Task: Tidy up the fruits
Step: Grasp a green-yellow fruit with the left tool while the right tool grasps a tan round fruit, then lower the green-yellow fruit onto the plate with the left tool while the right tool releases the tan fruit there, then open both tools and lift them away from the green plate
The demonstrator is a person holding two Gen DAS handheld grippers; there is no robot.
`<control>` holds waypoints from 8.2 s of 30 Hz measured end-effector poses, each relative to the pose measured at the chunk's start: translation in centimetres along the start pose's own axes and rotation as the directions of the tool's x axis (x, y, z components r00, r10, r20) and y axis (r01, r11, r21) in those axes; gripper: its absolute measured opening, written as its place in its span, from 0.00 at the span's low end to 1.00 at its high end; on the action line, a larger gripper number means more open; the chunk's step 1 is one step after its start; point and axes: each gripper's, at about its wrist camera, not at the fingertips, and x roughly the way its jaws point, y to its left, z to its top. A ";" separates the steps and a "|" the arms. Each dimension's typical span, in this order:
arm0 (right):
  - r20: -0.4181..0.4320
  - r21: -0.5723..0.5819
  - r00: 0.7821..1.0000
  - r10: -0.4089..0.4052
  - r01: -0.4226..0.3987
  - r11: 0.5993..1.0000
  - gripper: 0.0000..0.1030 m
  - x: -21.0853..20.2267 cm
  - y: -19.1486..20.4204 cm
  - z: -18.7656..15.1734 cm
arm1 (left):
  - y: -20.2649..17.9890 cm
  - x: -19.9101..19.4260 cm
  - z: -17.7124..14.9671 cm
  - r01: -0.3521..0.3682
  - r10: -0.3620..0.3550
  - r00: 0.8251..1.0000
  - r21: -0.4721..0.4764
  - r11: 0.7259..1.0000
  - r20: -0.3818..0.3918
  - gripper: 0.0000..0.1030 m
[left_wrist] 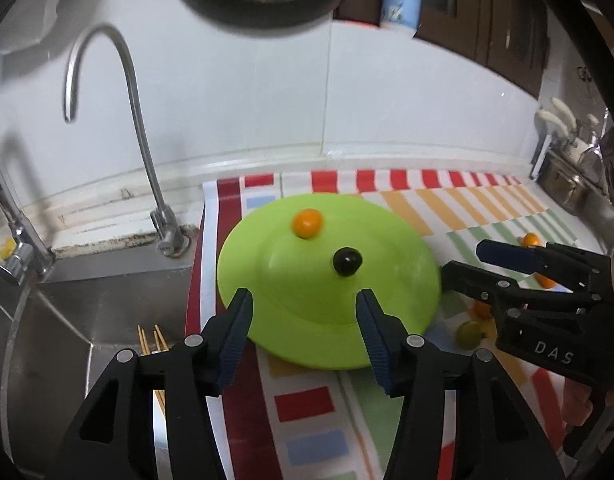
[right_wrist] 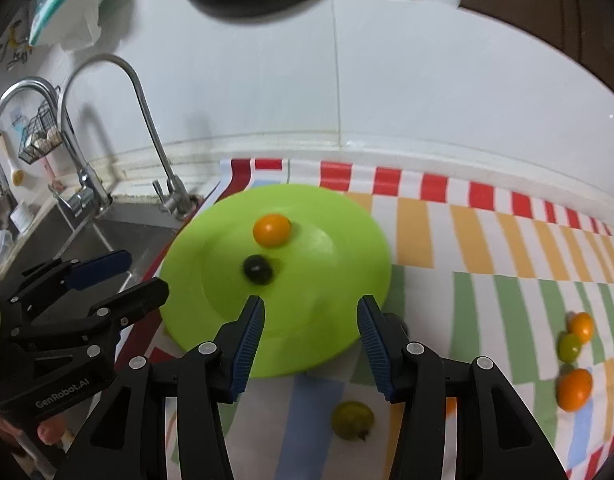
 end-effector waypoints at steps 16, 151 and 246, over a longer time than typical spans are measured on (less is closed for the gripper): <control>0.126 0.064 0.985 -0.116 0.109 0.992 0.62 -9.1 -2.1 -2.4 | -4.1 -6.7 0.1 0.006 -0.017 0.991 0.077 0.997 0.136 0.79; 0.220 -0.011 0.975 0.035 -0.033 0.999 0.30 -9.0 0.2 0.3 | -3.2 -4.2 2.4 0.043 -0.052 0.993 0.086 0.995 0.103 0.28; 0.260 0.131 0.942 -0.210 0.181 0.975 0.69 -16.5 -11.5 -5.4 | -14.4 -8.9 -1.1 -0.110 0.112 0.973 -0.023 0.994 0.201 0.89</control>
